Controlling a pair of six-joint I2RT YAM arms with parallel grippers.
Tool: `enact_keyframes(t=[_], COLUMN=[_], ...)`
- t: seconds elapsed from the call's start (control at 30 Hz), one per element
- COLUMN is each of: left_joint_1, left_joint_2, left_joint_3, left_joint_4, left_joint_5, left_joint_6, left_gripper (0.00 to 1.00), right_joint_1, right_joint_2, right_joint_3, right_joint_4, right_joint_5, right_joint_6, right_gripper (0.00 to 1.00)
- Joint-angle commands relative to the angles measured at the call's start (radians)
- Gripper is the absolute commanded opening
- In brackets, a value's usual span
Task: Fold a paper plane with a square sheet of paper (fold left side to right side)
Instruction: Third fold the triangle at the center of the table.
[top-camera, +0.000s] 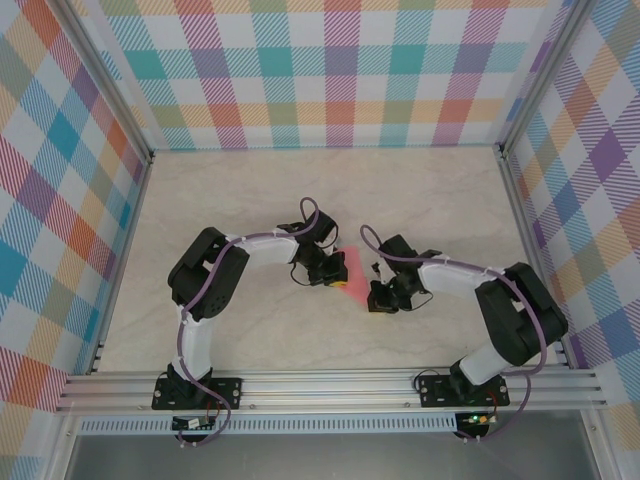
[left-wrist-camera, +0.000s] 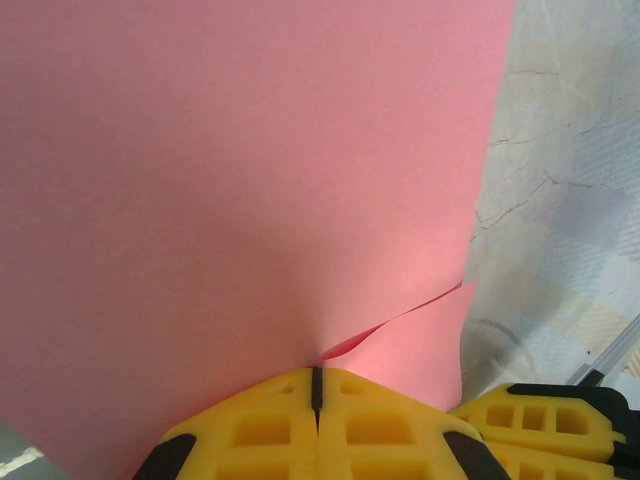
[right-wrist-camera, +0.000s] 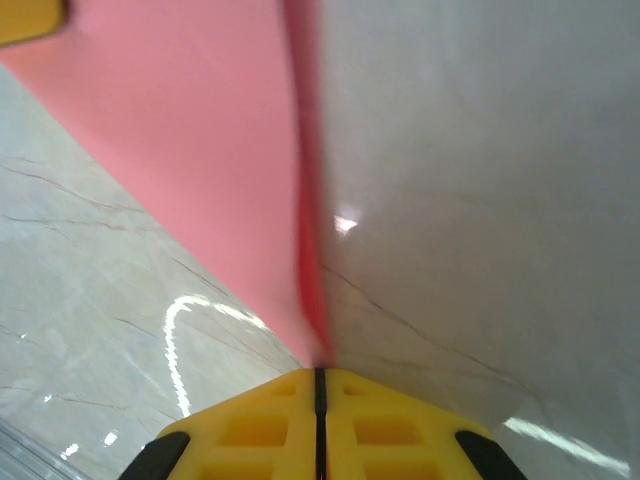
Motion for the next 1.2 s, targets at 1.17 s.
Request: enact_keyframes(t=[1.17], left_joint_1=[0.001], left_joint_2=[-0.092], left_joint_3=[0.017], left_joint_4=[-0.066], left_joint_5=[-0.093], left_joint_6=[0.031], left_gripper=[0.10], right_joint_1=[0.018], right_joint_2=[0.149], right_joint_3=[0.040], right_joint_4=[0.024], right_joint_5=[0.046], right_joint_6=[0.107], right_gripper=[0.00])
